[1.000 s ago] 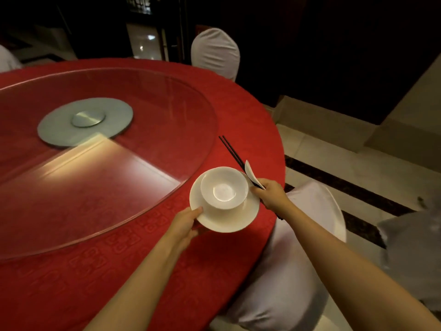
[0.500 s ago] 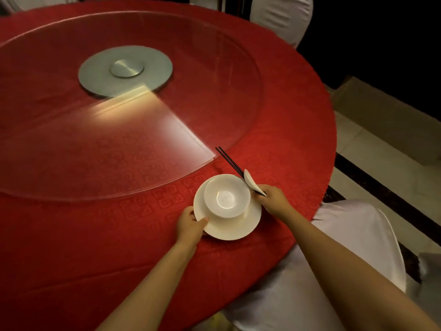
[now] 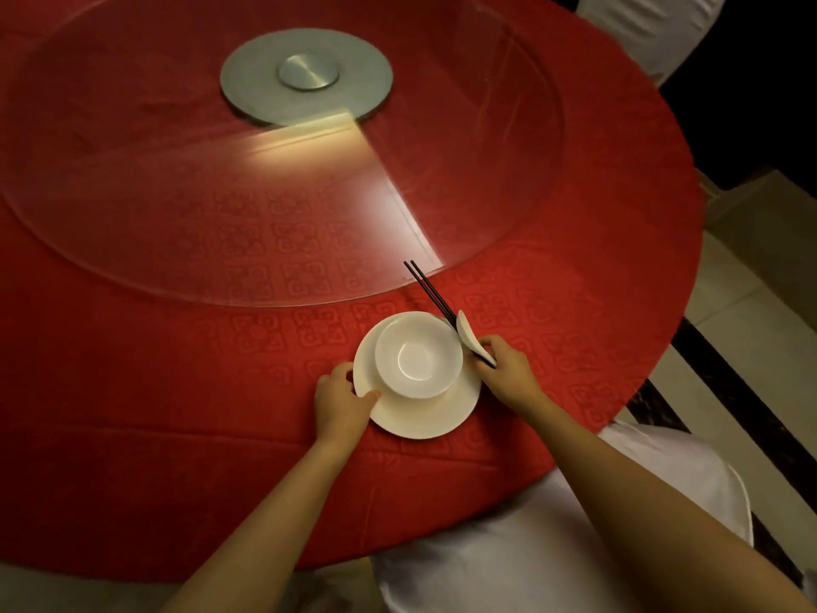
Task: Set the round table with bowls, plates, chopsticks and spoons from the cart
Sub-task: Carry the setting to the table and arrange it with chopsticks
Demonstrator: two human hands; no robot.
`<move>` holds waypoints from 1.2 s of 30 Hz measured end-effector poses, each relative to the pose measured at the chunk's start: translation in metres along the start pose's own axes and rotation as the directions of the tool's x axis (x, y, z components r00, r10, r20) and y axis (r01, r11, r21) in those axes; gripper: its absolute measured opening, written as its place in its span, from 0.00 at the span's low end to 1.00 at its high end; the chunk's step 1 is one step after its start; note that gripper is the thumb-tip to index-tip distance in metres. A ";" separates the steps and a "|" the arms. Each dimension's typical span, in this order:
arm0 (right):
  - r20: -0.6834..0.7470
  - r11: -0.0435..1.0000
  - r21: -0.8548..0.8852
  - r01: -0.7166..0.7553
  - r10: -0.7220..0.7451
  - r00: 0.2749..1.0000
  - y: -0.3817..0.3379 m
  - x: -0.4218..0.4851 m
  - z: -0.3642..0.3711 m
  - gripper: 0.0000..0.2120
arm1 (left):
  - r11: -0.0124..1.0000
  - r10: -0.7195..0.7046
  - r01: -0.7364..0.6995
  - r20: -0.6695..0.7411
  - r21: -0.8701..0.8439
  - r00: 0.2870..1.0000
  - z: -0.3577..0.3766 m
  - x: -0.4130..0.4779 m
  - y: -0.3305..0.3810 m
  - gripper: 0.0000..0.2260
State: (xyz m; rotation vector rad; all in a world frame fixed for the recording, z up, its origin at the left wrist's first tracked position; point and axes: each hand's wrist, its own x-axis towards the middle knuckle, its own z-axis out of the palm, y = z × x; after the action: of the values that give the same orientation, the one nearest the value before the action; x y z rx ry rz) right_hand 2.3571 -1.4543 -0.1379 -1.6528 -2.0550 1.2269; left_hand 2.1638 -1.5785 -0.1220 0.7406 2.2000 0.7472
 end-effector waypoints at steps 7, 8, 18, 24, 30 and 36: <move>-0.094 0.996 0.090 0.016 -0.007 0.996 -0.001 0.015 -0.015 0.09 | 0.999 -0.007 0.013 -0.178 0.035 0.984 -0.003 -0.009 0.004 0.16; -0.069 0.993 0.120 0.023 -0.015 0.998 -0.005 0.017 -0.015 0.10 | 0.999 0.013 -0.005 -0.199 0.039 0.980 -0.003 -0.010 0.008 0.15; 0.113 0.989 0.115 0.089 -0.102 0.988 -0.019 0.008 0.004 0.10 | 0.995 -0.046 0.033 -0.139 -0.096 0.989 0.019 -0.024 0.032 0.17; 0.145 0.990 0.103 0.101 -0.116 0.983 -0.018 0.004 0.000 0.12 | 0.983 -0.079 0.048 -0.170 -0.179 0.982 0.017 -0.029 0.029 0.10; 0.154 0.895 0.446 0.008 -0.086 0.984 -0.045 0.005 -0.032 0.10 | 0.976 0.029 -0.107 -0.373 -0.191 0.927 0.004 -0.034 0.038 0.12; 0.307 0.729 0.679 -0.089 -0.171 0.936 -0.073 0.001 -0.067 0.13 | 0.934 0.175 -0.236 -0.234 -0.268 0.956 0.022 -0.053 0.071 0.09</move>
State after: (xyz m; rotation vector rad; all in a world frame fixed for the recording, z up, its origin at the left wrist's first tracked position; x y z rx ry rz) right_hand 2.3486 -1.4236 -0.0447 -1.0707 -1.4535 2.0632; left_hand 2.2322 -1.5612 -0.0643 0.7768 2.1428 1.2798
